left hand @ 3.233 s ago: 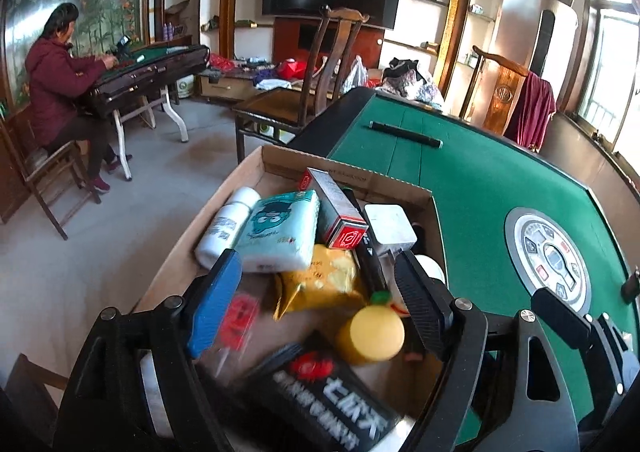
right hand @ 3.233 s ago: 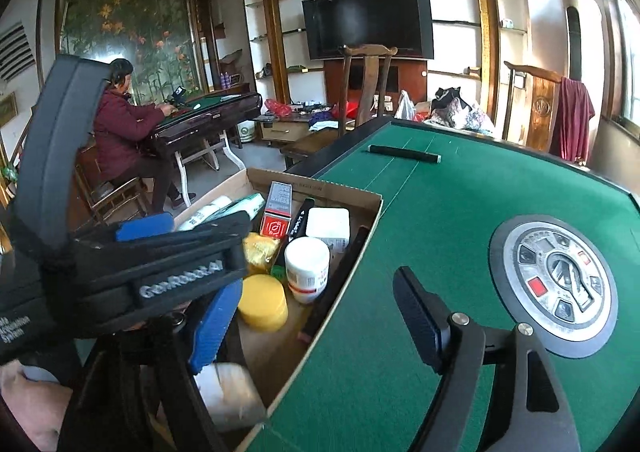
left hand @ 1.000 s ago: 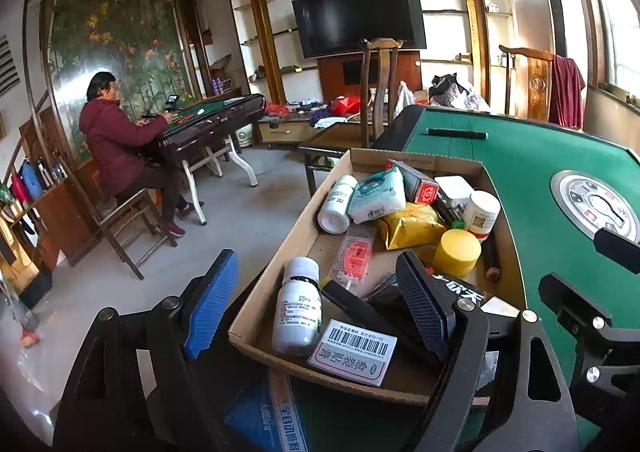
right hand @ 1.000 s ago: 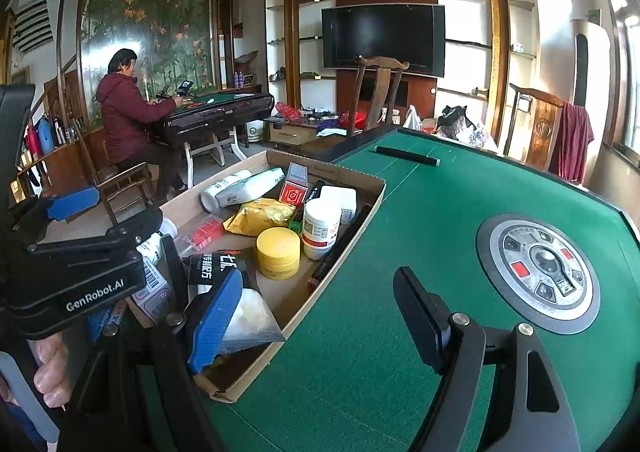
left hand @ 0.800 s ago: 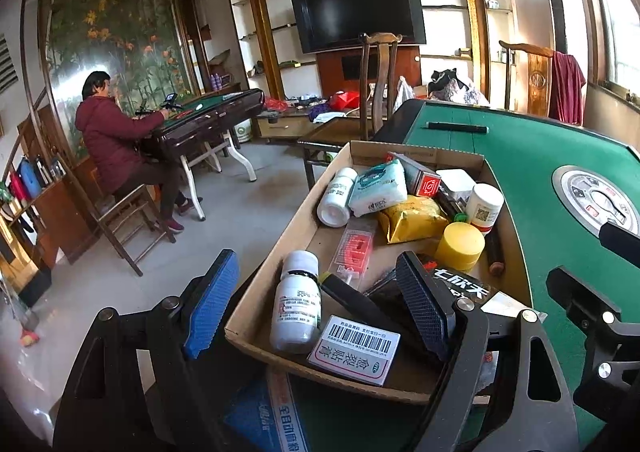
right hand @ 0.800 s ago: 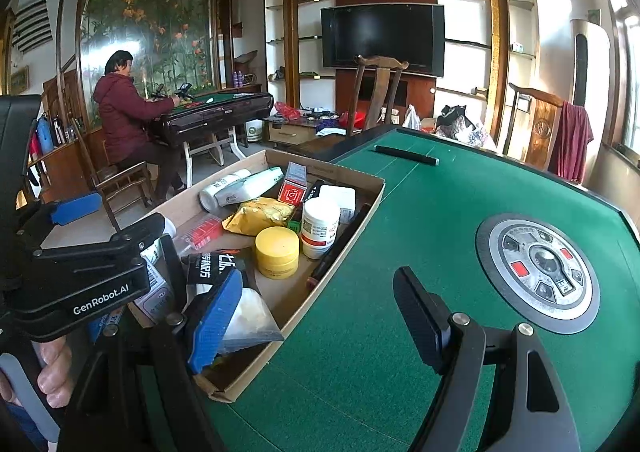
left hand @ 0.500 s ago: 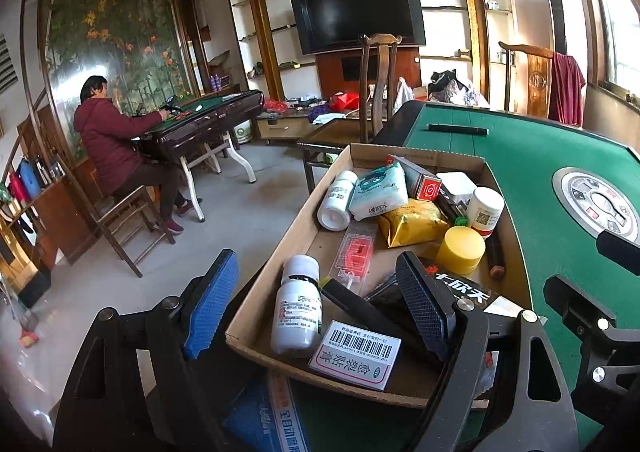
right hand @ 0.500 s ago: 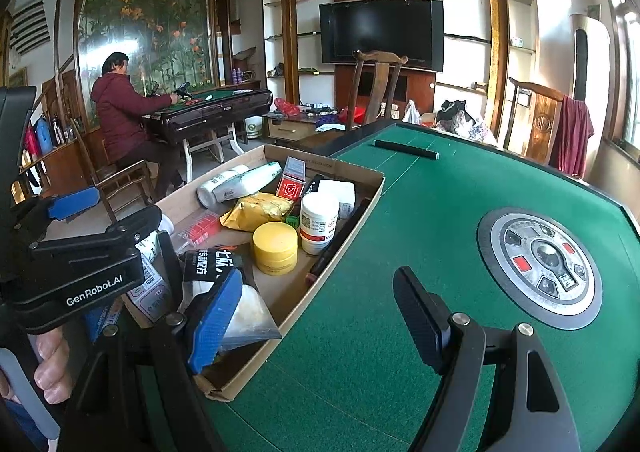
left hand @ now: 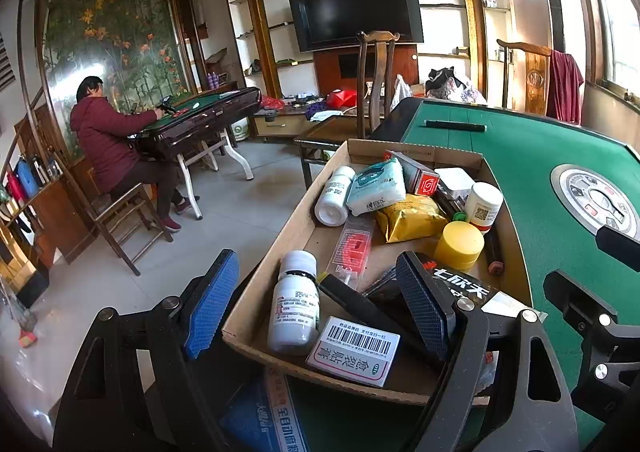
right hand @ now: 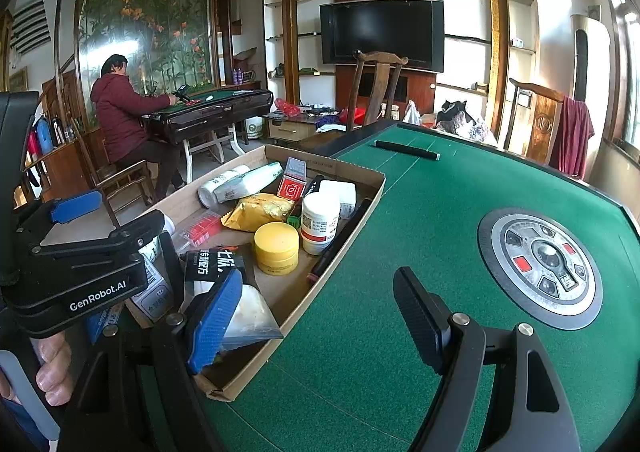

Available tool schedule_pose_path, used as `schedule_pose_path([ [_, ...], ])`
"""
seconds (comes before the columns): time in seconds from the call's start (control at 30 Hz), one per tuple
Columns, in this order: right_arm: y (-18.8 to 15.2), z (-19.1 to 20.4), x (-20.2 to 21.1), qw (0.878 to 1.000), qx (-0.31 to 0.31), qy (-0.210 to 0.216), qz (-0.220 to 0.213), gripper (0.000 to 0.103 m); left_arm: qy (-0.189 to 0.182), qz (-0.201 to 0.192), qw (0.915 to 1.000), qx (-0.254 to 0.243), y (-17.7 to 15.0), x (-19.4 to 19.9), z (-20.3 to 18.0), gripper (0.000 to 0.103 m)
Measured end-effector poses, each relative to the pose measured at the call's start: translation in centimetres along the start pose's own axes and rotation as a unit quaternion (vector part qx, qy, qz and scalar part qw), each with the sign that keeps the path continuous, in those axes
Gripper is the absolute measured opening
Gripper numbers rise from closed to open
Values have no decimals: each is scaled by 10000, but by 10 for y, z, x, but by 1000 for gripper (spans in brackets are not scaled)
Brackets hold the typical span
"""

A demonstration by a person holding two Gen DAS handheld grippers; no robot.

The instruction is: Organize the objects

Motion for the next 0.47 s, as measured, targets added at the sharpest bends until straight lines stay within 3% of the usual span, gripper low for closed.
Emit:
schedule_pose_path([
  [0.47,1,0,0,10000,0,5,10,78,-10,-136,9999,-55,-1,7,1,82],
])
Point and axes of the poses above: each gripper's, at about its wrist camera, not at the fingertips, and x roughly against the way its jaws point, z to its left, y to its top, the point moved 3 cm from there along -x, roughly the way its jaws point, and after that the axes turned 8 degrees about -y, right-handed, at the moved point
